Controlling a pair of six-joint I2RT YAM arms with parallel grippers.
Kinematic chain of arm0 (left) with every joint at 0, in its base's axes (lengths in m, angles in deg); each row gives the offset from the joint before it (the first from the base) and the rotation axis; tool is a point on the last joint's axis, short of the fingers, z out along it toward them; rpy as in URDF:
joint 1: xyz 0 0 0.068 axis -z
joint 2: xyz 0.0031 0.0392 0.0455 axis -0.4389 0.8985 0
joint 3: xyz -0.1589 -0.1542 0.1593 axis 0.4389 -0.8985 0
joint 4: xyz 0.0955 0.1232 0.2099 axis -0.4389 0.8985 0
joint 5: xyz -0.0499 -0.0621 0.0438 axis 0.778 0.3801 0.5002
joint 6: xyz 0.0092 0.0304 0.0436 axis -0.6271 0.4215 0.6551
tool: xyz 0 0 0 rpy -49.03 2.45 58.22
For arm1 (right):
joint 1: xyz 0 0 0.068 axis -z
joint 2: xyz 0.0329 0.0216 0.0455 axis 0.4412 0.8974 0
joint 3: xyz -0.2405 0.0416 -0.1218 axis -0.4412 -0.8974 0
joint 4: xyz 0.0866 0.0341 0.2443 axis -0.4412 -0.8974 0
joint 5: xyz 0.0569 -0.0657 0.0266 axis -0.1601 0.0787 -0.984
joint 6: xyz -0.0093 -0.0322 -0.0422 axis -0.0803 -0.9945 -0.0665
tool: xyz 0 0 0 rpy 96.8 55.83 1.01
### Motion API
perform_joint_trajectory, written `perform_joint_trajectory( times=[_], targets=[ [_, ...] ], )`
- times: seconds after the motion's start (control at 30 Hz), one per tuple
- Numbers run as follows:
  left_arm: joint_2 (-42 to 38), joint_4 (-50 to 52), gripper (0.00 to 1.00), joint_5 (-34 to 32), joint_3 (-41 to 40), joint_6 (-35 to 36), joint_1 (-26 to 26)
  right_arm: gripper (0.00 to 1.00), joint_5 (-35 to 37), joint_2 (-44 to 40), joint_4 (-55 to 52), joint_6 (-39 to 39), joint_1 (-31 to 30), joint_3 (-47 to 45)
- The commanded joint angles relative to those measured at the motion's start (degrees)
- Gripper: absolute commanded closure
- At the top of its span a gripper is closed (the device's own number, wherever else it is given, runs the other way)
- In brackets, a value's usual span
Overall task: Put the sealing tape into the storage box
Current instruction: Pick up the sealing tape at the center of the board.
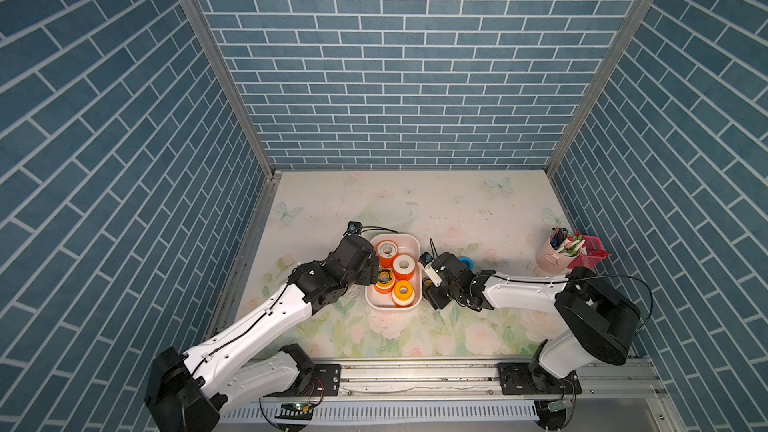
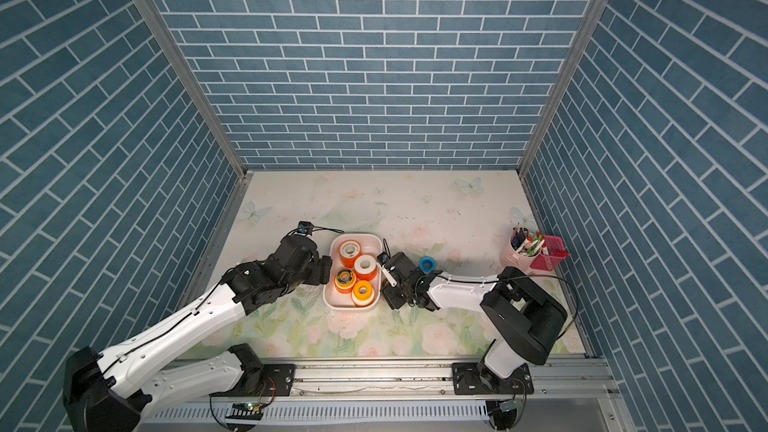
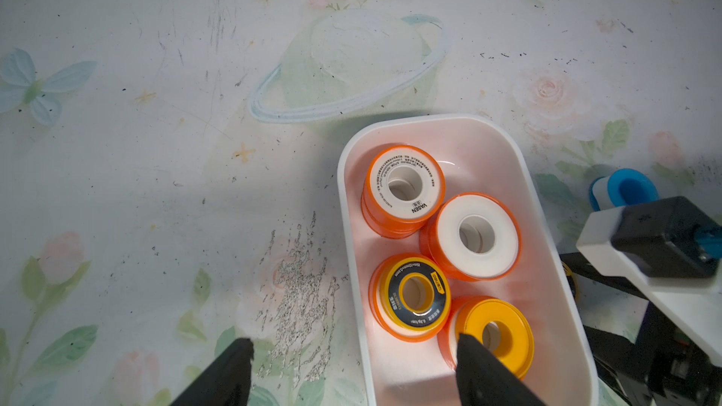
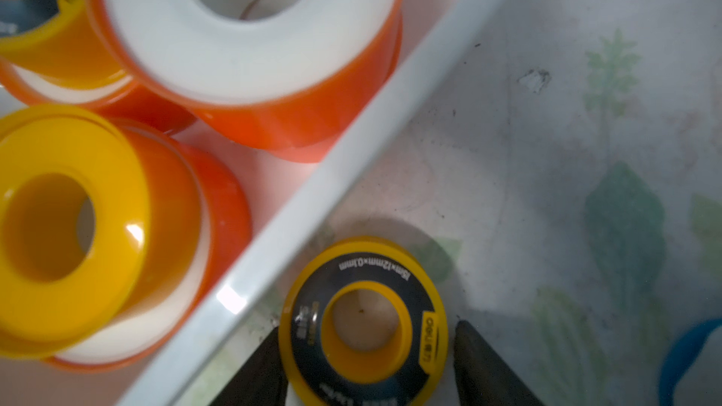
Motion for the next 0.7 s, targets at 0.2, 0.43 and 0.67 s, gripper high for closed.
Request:
perform_joint_trajectory(
  times=[0.2, 0.43, 0.67],
  targets=[
    [0.21, 0.15, 0.15, -0.35, -0.5, 0.53, -0.49, 0.52, 2.72, -1.96, -0.62, 2.74, -0.29, -0.59],
    [0.04, 0.14, 0.15, -0.43, -0.48, 0.53, -0.49, 0.54, 3.89, -8.53, -3.71, 3.03, 1.74, -1.67],
    [-1.16, -0.01, 0.15, -0.69, -0.56, 0.44, -0.84, 0.55, 2.76, -11.61, -10.28, 0.26, 2.03, 7.19]
  ],
)
